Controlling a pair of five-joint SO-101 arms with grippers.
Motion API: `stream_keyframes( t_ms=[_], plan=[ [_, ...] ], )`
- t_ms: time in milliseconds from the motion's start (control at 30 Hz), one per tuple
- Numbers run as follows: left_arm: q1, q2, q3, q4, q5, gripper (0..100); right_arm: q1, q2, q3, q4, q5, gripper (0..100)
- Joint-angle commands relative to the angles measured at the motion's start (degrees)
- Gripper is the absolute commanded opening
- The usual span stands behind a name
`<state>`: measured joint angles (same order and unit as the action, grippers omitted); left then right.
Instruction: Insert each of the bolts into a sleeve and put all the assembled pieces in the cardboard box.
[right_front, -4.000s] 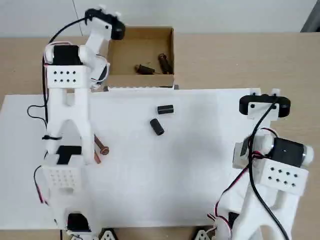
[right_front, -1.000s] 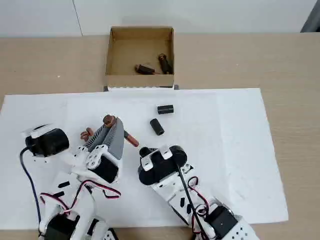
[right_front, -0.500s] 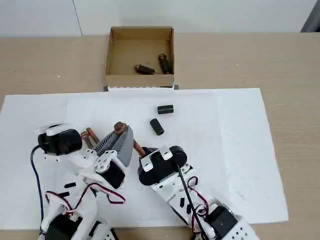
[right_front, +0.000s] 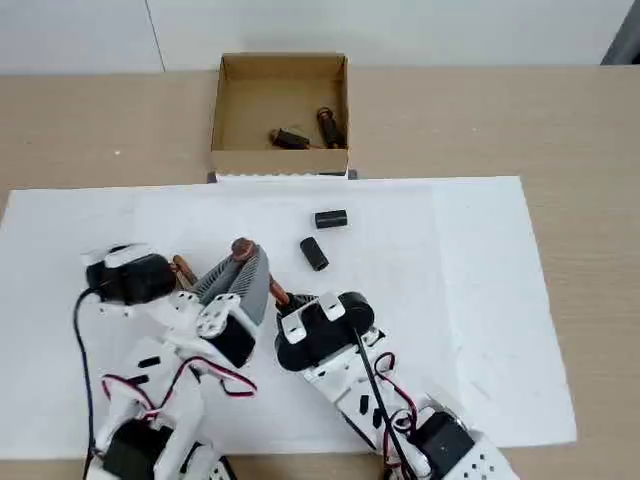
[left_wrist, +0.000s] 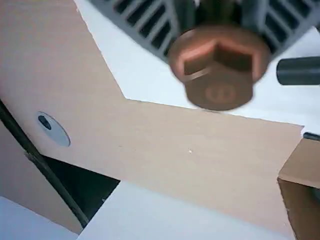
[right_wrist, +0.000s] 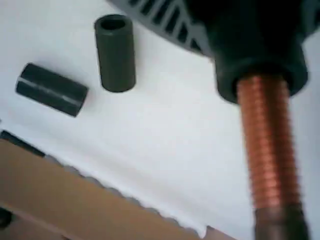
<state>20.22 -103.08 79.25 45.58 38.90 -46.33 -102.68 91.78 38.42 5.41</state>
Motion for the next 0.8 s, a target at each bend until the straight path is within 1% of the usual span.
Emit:
stream_keyframes(
  t_ms=[0,100,233,333,400,533,633,767],
  plan=[
    [0.1,-0.5,0.0,-2.9,-0.6,1,-0.2,-0.7,-0.9,-1.6,0.0,0.3],
    [0.1,-0.5,0.4,-2.1,-0.6,1,-0.2,-0.7,-0.9,-1.6,0.0,0.3],
    [0.2,-0.5,0.4,1.8,-0.6,1,-0.2,-0.7,-0.9,-2.0,0.0,0.3],
    [2.6,-0.5,0.2,5.8,-0.8,1,0.0,-0.7,-0.9,-2.0,0.0,0.3],
    [5.5,-0.5,0.2,7.9,-2.2,1,0.0,-0.7,-0.9,-2.0,0.0,0.3],
    [10.0,-0.5,0.2,11.3,-2.6,1,0.0,-0.7,-0.9,-2.0,0.0,0.4],
    [11.9,-0.5,0.5,13.8,-2.7,1,0.0,-0.7,-0.9,-2.0,0.0,0.4],
    [12.0,-0.5,0.6,15.8,-2.7,1,0.0,-0.7,-0.9,-2.0,0.0,0.4]
  ],
)
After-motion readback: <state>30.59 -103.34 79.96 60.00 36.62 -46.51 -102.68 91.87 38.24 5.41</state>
